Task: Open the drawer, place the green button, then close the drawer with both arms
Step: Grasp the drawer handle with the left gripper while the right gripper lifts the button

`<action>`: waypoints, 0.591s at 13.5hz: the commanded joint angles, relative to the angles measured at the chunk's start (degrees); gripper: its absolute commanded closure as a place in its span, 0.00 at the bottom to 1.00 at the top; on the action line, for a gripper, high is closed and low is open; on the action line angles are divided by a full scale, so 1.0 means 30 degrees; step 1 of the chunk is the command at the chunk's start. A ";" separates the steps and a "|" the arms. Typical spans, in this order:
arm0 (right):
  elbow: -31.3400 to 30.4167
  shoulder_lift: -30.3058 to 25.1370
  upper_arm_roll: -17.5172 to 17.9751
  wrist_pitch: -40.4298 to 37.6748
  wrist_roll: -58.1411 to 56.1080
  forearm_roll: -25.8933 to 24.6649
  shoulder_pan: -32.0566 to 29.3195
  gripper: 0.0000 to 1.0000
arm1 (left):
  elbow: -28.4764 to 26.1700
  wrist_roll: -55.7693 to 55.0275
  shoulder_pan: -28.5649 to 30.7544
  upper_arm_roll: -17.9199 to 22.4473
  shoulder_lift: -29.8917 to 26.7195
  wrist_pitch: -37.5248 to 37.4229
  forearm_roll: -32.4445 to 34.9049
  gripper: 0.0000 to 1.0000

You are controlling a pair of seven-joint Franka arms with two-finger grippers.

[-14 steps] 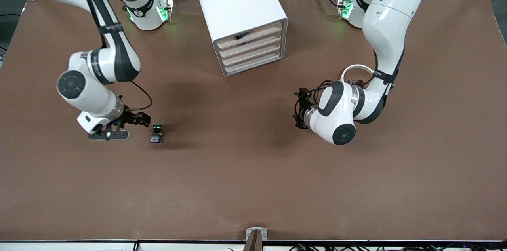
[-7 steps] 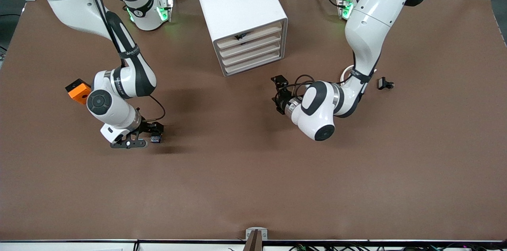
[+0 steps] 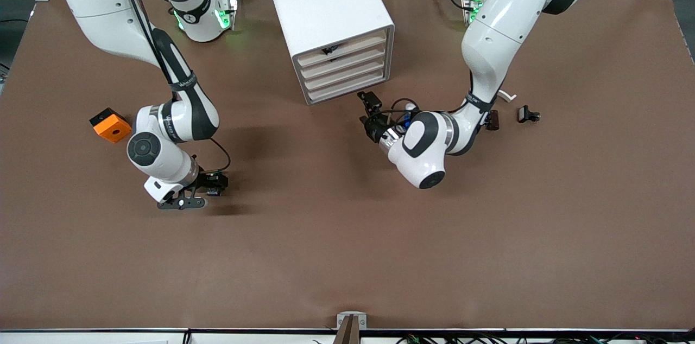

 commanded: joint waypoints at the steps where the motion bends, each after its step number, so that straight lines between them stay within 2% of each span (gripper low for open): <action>1: 0.0580 0.0597 -0.0070 0.0257 0.0138 0.0232 0.0265 0.00 | 0.0264 -0.0321 -0.0214 0.0096 0.0357 -0.0800 -0.0920 0.15; 3: 0.0551 0.0773 -0.0070 0.0376 0.0138 0.0232 0.0265 0.00 | 0.0235 -0.0379 -0.0536 0.0096 0.0474 -0.0917 -0.1011 0.21; 4: 0.0551 0.0773 -0.0098 0.0347 0.0167 0.0232 0.0265 0.05 | 0.0235 -0.0380 -0.0712 0.0096 0.0591 -0.0947 -0.1040 0.22; 5: 0.0551 0.0773 -0.0099 0.0318 0.0168 0.0232 0.0265 0.25 | 0.0235 -0.0409 -0.0743 0.0096 0.0882 -0.0976 -0.1011 0.28; 6: 0.0551 0.0773 -0.0099 0.0346 0.0168 0.0232 0.0265 0.41 | 0.0235 -0.0409 -0.0859 0.0096 0.1088 -0.0976 -0.1040 0.32; 8: 0.0551 0.0773 -0.0099 0.0318 0.0168 0.0232 0.0265 0.67 | 0.0235 -0.0584 -0.1182 0.0096 0.1236 -0.1355 -0.1040 0.38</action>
